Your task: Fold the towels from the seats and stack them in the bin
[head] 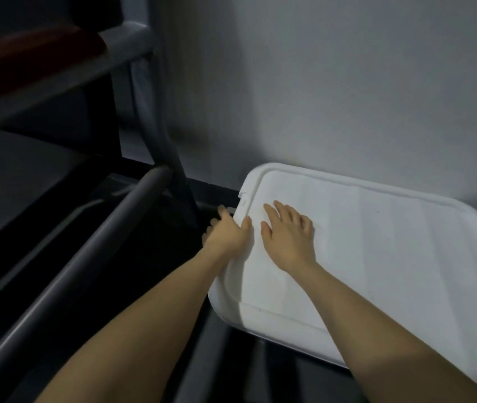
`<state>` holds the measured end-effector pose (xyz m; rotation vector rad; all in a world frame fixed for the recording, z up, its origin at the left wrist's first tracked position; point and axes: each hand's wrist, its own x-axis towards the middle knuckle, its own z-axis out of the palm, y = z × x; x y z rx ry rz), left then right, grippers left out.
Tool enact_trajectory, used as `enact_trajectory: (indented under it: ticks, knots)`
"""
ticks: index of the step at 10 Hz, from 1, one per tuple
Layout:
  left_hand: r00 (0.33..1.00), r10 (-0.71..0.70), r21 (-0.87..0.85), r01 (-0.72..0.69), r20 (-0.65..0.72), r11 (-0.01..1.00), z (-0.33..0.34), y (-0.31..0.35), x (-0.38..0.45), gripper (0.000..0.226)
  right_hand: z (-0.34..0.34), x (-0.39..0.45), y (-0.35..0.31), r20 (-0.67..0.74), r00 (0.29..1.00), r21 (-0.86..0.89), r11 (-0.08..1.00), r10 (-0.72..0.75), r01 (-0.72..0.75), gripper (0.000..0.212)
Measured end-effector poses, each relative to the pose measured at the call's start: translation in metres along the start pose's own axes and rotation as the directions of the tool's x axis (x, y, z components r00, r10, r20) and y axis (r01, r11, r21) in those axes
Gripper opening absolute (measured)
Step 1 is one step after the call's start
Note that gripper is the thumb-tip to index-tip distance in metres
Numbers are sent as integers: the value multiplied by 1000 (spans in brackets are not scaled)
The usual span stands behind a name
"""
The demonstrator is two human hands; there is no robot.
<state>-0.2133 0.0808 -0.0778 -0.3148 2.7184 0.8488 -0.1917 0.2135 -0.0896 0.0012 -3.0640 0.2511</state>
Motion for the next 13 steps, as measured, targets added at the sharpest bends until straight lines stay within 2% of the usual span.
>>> enact_trajectory:
  ticks: [1,2,3,4,6,7,8,9,10,11,12,13]
  knots:
    - [996,49,82,-43,-73,996,1,2,1,68,-1,1,2,5,1000,-5,1000,10,-10,49]
    - [930,262,365,-157,-259,918,0,3,-10,57,1,0,2,7,1000,-3,1000,14,-14,49]
    - [918,318,409,-202,-238,890,2,4,-12,44,0,1,1,9,1000,-3,1000,15,-15,48]
    - [947,260,412,-164,-190,897,4,4,-11,49,1,1,2,9,1000,2,1000,15,-15,49]
    - [935,305,524,-170,-182,835,5,5,-9,52,2,2,4,-9,1000,37,999,15,-15,46]
    - [923,362,606,-216,-129,766,6,6,-11,48,0,3,6,-4,1000,105,994,12,-12,44]
    - [914,385,590,-242,-128,770,3,5,-9,45,-2,2,5,-8,1000,144,990,6,-5,43]
    - [925,362,476,-268,-117,838,-4,7,-9,44,-4,2,9,-11,1000,221,975,-4,6,41]
    - [927,349,454,-255,-136,854,-13,15,-16,36,-14,3,15,30,998,399,915,50,-58,35]
    - [899,400,339,-327,-175,882,-21,31,-23,33,-30,-2,29,26,989,505,852,148,-140,26]
    - [908,406,147,-390,-103,909,-42,69,-33,28,-69,-5,57,88,974,558,799,211,-224,27]
    - [907,415,104,-407,-69,907,-63,103,-47,21,-116,-11,71,79,963,660,711,256,-243,25]
